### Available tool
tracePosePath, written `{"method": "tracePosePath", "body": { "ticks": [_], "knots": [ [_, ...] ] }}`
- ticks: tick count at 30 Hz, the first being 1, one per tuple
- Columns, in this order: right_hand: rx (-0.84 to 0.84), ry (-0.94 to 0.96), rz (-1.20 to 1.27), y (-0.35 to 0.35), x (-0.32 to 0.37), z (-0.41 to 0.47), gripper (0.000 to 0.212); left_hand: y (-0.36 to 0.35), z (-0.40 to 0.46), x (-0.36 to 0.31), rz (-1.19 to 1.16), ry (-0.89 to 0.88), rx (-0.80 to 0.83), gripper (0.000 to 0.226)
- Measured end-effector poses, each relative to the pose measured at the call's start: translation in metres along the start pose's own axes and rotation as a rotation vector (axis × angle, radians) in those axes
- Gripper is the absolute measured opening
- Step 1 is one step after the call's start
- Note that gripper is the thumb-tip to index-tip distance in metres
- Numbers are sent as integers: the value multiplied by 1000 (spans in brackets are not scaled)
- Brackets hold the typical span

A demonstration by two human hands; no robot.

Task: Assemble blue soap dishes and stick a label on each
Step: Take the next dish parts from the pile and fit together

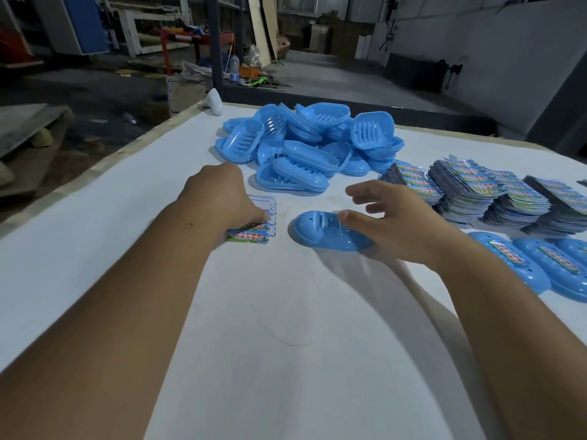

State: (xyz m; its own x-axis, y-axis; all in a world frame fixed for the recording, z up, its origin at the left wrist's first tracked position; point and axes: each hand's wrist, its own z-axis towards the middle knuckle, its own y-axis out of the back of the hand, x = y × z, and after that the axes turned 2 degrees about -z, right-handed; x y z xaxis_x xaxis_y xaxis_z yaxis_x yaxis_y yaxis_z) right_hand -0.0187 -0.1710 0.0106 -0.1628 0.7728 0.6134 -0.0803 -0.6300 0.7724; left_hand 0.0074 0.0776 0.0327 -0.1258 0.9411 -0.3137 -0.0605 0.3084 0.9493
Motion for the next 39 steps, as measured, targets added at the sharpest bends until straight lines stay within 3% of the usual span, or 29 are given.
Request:
{"method": "tracePosePath", "body": {
  "ticks": [8,13,18,22,27,39],
  "knots": [
    [-20,-3,-17,-3,2,0,45,0,0,-2,-195,8,-7,63],
    [-95,23,36,-4,4,2,34,-8,10,-2,-500,12,-78,31],
    [-186,63,277,-8,14,2,16,3,14,-10,-953,-53,-49,23],
    [-137,16,579,-11,22,1,28,2,7,-19,-1205,-81,49,24],
    [-117,-51,713,-8,25,2,38,-11,-1,-31,-1248,-119,209,22],
    [-165,-78,554,-2,20,3,36,-12,-7,-36,-1033,-216,110,19]
  ]
}}
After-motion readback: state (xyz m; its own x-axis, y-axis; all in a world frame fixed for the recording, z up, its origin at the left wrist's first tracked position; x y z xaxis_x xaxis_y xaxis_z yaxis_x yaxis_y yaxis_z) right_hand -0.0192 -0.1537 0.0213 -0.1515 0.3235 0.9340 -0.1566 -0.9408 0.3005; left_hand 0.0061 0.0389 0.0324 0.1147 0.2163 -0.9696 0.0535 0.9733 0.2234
